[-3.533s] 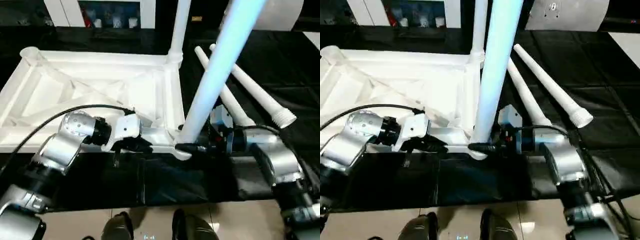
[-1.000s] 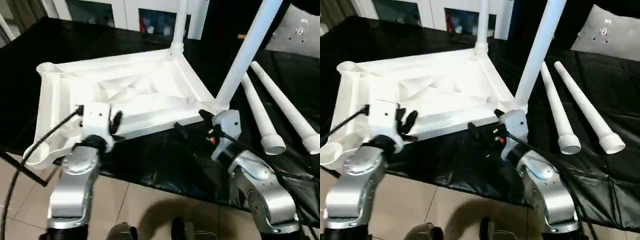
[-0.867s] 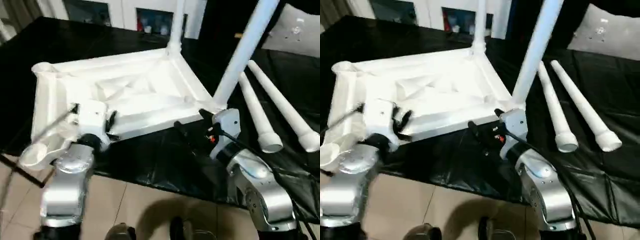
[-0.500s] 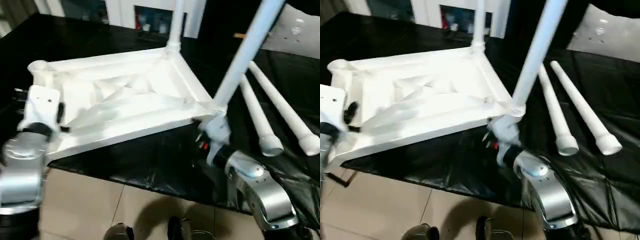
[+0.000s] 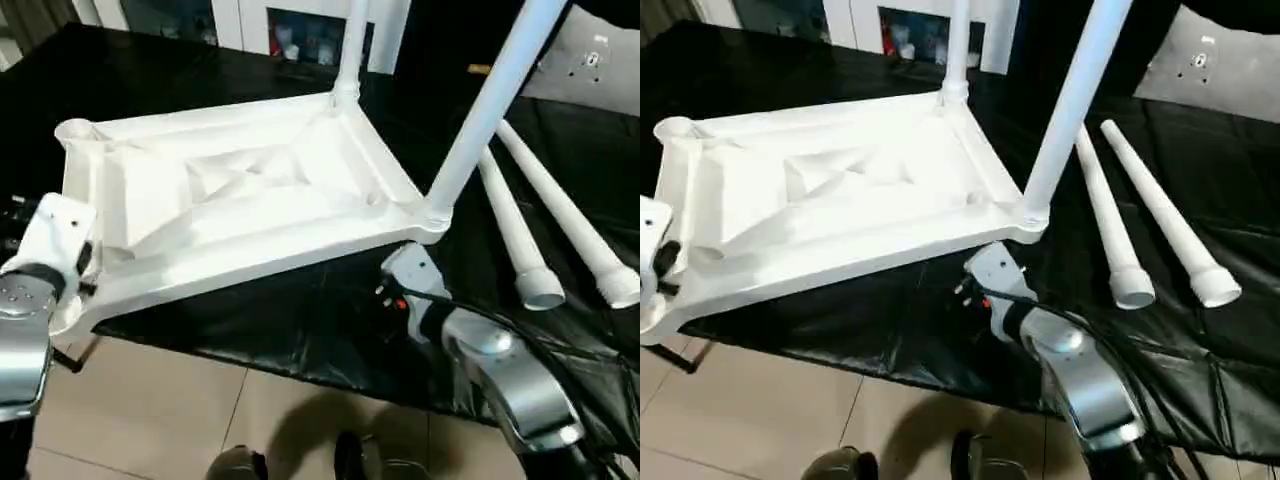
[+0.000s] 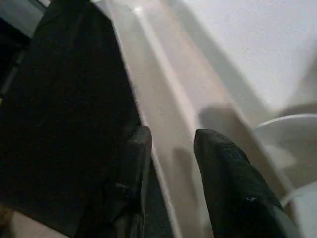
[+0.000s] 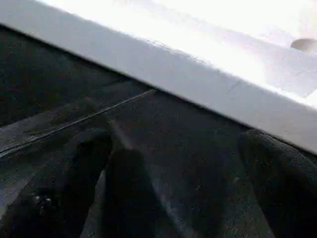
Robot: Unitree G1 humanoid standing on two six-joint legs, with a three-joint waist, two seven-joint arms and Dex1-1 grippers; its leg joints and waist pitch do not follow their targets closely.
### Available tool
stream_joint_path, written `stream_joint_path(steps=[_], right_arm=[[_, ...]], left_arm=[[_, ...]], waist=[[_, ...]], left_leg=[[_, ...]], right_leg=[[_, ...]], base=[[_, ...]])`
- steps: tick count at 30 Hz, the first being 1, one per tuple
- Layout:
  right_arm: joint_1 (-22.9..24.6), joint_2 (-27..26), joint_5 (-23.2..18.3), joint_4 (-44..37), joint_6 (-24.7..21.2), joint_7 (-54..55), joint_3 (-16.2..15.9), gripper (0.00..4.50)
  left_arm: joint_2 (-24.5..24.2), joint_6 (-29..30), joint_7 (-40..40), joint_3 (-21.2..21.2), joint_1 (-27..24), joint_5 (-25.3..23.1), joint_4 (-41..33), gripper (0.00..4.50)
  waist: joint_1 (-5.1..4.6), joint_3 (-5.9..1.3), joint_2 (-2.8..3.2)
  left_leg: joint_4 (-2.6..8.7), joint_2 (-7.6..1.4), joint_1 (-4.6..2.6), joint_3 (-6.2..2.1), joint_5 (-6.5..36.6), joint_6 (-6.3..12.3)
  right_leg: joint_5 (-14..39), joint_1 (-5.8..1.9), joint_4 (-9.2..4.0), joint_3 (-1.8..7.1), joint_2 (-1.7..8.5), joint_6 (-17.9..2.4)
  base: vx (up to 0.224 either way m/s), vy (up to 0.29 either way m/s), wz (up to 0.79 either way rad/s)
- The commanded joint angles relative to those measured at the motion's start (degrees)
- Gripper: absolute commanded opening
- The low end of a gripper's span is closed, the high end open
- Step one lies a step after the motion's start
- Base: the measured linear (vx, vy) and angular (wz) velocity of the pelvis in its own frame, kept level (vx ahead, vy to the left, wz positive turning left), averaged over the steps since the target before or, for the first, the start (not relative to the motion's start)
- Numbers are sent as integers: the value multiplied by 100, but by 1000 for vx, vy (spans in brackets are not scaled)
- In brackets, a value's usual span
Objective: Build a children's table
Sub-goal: Rotate table base
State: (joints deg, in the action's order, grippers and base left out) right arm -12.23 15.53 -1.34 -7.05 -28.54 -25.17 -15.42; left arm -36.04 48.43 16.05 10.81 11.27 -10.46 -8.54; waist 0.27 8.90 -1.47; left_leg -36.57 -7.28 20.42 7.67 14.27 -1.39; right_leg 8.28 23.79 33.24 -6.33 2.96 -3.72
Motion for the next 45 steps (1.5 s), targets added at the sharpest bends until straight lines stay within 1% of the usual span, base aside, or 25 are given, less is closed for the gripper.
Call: stream_joint_path(steps=[1, 4, 6, 10, 11, 13, 15, 16, 17, 19, 22, 23, 25, 29, 30, 32, 33, 34, 35, 38, 39, 41, 42, 43, 45], right_arm=[[-122, -51, 82, 207, 48, 76, -30, 450], [-296, -155, 148, 536, 170, 157, -54, 450], [-461, -276, 181, 878, 236, 255, -11, 450], [-745, -305, 336, 1533, 379, 341, -63, 450], [-792, -313, 348, 1635, 410, 359, -59, 450], [-883, -357, 326, 1835, 439, 403, -13, 450], [-970, -410, 329, 2039, 528, 433, 35, 450], [-1023, -427, 336, 2150, 584, 444, 55, 450], [-1074, -438, 344, 2244, 652, 466, 76, 450], [-1193, -463, 350, 2431, 774, 527, 135, 450], [-1321, -461, 370, 2595, 895, 602, 180, 450], [-1418, -457, 350, 2684, 943, 612, 232, 450], [-1450, -455, 352, 2729, 981, 603, 251, 450], [-1561, -437, 377, 2911, 1136, 605, 307, 450], [-1611, -426, 394, 3002, 1197, 629, 331, 450], [-1643, -403, 427, 3059, 1245, 663, 347, 450], [-1659, -378, 458, 3082, 1264, 682, 374, 450], [-1660, -368, 466, 3079, 1257, 700, 387, 450], [-1665, -339, 500, 3070, 1238, 764, 434, 450], [-1649, -263, 583, 2997, 1147, 918, 542, 450], [-1633, -229, 605, 2940, 1101, 1001, 620, 450], [-1570, -142, 607, 2714, 975, 1148, 806, 450], [-1551, -123, 602, 2652, 943, 1169, 840, 450], [-1533, -107, 595, 2595, 915, 1185, 869, 450], [-1331, -10, 442, 1988, 873, 1156, 1118, 450]], left_arm=[[-103, -6, 132, -65, 21, -2, 73, 161], [-255, 15, 465, -237, -4, 120, 165, 161], [-537, 93, 1036, -522, -121, 302, 148, 161], [-961, 98, 1946, -870, -284, 651, -130, 161], [-1012, 4, 2107, -924, -302, 722, -201, 161], [-1111, -178, 2444, -1039, -355, 884, -393, 161], [-1242, -292, 2824, -1187, -435, 1056, -615, 161], [-1312, -302, 2991, -1277, -455, 1137, -714, 161], [-1371, -483, 3183, -1374, -481, 1210, -812, 161], [-1400, -656, 3543, -1486, -492, 1453, -1004, 161], [-1397, -845, 3914, -1632, -475, 1662, -1209, 161], [-1332, -967, 4255, -1811, -421, 1889, -1427, 161], [-1290, -974, 4372, -1894, -391, 1997, -1511, 161], [-927, -1044, 4518, -2315, -128, 2171, -1561, 161], [-613, -1166, 4450, -2559, 80, 2062, -1336, 161], [-294, -1369, 4239, -2761, 340, 1794, -929, 161], [19, -1662, 3982, -2870, 624, 1539, -444, 161], [95, -1745, 3888, -2890, 706, 1460, -314, 161], [346, -2026, 3566, -2955, 987, 1204, 123, 161], [652, -2236, 3192, -2990, 1374, 1032, 642, 161], [748, -2365, 3095, -3016, 1521, 992, 831, 161], [911, -2482, 3039, -3026, 1691, 1012, 1033, 161], [937, -2502, 3058, -3024, 1702, 1024, 1047, 161], [959, -2523, 3083, -3023, 1707, 1032, 1059, 161], [1006, -2352, 3174, -2799, 1529, 1303, 759, 161]], waist=[[10, -396, 146], [16, -407, 150], [28, -420, 157], [21, -388, 158], [16, -382, 141], [6, -339, 149], [9, -305, 153], [4, -302, 131], [0, -296, 143], [-2, -293, 151], [-14, -303, 144], [-17, -307, 138], [-19, -329, 111], [-20, -370, 111], [-34, -375, 70], [-24, -398, 55], [-21, -402, 48], [-11, -404, 50], [-16, -414, 31], [-39, -438, 2], [-29, -478, 3], [-23, -500, -8], [-10, -509, 64], [-12, -518, 18], [4, -544, 80]], left_leg=[[512, -572, -6, -255, 378, 515], [511, -576, -7, -247, 245, 501], [512, -579, -9, -246, 131, 510], [530, -590, -22, -227, 259, 401], [544, -596, -19, -220, 322, 362], [568, -601, -28, -220, 571, 279], [595, -613, -64, -228, 976, 153], [600, -617, -77, -225, 1072, 128], [611, -621, -75, -235, 1189, 67], [618, -615, -85, -224, 1277, 30], [624, -614, -68, -210, 1246, -13], [624, -609, -58, -205, 1214, -17], [619, -616, -65, -190, 1134, -14], [587, -603, -46, -142, 734, 25], [584, -588, -22, -126, 598, 88], [550, -556, -34, -93, 459, 146], [541, -546, -20, -84, 398, 201], [536, -545, -34, -81, 417, 212], [541, -545, -3, -91, 412, 240], [530, -529, 12, -88, 403, 292], [509, -518, 40, -92, 167, 335], [488, -514, 42, -76, 3, 403], [478, -510, 45, -79, -53, 421], [478, -519, 46, -67, -143, 482], [463, -540, 48, -65, -311, 594]], right_leg=[[1664, -338, -351, 472, 687, -1094], [1433, -339, -315, 482, 694, -1190], [1234, -339, -272, 488, 700, -1289], [1279, -342, -274, 499, 722, -1363], [1361, -351, -284, 503, 722, -1357], [1662, -341, -320, 508, 726, -1300], [2175, -327, -361, 513, 740, -1192], [2297, -317, -381, 514, 743, -1155], [2410, -322, -376, 521, 750, -1122], [2478, -300, -395, 531, 748, -1080], [2399, -316, -380, 536, 745, -1086], [2405, -322, -373, 539, 750, -1082], [2420, -333, -371, 551, 759, -1085], [1938, -340, -308, 565, 738, -1215], [1922, -360, -315, 574, 742, -1212], [2020, -360, -343, 570, 723, -1158], [2062, -361, -360, 561, 709, -1111], [2118, -355, -371, 553, 706, -1079], [2128, -374, -366, 541, 700, -1027], [2235, -390, -383, 526, 695, -906], [1989, -414, -347, 527, 696, -925], [1692, -402, -300, 535, 682, -997], [1601, -408, -286, 530, 684, -1037], [1430, -406, -281, 527, 671, -1062], [1068, -415, -229, 522, 675, -1170]], base=[[0, 0, 0], [0, 0, 0], [0, 0, 0], [0, 0, 0], [0, 0, 0], [0, 0, 0], [0, 0, 0], [0, 0, 0], [0, 0, 0], [0, 0, 0], [0, 0, 0], [0, 0, 0], [0, 0, 0], [0, 0, 0], [0, 0, 0], [0, 0, 0], [0, 0, 0], [0, 0, 0], [0, 0, 0], [0, 0, 0], [0, 0, 0], [0, 0, 0], [0, 0, 0], [0, 0, 0], [0, 0, 0]])
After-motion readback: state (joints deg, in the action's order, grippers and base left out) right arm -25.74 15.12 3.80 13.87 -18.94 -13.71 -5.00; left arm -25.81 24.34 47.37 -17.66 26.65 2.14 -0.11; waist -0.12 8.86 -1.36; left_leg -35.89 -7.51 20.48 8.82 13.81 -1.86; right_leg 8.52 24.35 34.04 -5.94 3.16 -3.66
